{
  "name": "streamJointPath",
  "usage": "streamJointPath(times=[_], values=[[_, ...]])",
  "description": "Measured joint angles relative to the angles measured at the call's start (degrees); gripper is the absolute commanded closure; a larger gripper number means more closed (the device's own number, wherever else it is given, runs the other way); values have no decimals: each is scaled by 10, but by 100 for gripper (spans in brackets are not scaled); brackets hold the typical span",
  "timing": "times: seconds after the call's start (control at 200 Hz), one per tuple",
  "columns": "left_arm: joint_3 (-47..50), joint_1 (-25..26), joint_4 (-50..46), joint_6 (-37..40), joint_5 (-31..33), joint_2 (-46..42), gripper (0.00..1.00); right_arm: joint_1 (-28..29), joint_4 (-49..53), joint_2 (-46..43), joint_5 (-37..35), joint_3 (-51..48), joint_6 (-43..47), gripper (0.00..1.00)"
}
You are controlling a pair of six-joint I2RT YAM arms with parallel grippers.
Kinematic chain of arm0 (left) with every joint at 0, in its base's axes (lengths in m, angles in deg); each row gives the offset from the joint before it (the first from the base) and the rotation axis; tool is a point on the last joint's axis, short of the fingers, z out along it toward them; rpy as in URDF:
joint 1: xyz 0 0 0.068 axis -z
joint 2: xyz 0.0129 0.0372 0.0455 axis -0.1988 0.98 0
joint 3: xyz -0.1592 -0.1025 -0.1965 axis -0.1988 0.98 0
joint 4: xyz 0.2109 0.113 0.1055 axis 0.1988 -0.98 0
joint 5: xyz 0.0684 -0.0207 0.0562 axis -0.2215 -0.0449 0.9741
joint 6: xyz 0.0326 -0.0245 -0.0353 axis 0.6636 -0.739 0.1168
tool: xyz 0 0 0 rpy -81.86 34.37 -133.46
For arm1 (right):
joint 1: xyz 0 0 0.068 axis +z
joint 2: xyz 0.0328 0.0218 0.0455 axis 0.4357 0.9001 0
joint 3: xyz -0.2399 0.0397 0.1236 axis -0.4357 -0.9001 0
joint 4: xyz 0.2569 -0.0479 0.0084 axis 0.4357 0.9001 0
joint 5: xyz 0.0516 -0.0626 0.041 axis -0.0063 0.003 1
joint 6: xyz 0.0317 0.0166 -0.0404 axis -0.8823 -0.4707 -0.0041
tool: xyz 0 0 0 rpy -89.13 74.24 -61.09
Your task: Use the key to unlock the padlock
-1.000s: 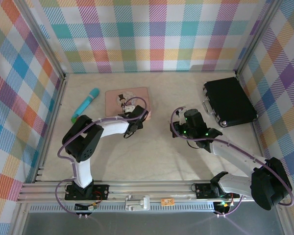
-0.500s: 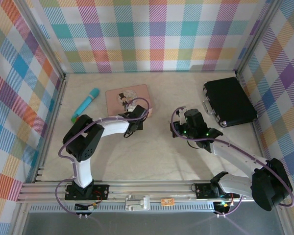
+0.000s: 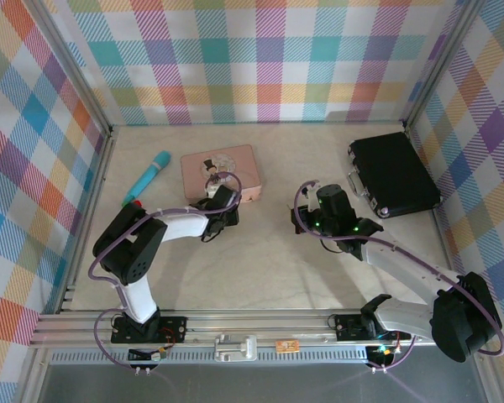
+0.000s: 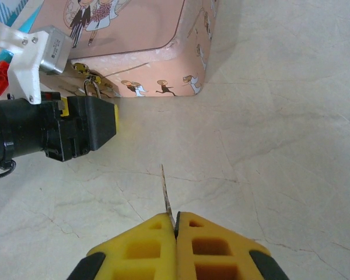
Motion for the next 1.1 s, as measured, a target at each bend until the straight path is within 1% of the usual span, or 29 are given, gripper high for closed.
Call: streamJointPath(times=[0.205,0.35,0.435,0.57,0.675,0.71,0.81,0.875,0.93,1.1], values=[[38,-19,73,-14,-36,-5,54,0,5,-10,0,2,0,100],[46,-28,109,-22,-54,1,53,0,6,-10,0,10,0,100],[47,-32,120,-24,-65,1,54,0,5,-6,3,14,-2,100],[58,-41,143,-28,-83,-1,64,0,-2,9,18,19,-8,100],[71,-46,169,-37,-89,-5,74,0,-7,30,29,23,-16,100],[76,-48,183,-40,-92,-5,75,0,-7,37,32,26,-18,100],[90,-54,221,-51,-106,-1,74,0,-8,46,40,27,-22,100],[95,-58,234,-57,-116,-1,66,0,-9,46,44,27,-26,100],[98,-58,246,-64,-125,-1,61,0,-10,46,46,27,-29,100],[127,-59,315,-91,-135,-1,61,0,-10,46,46,28,-33,100]])
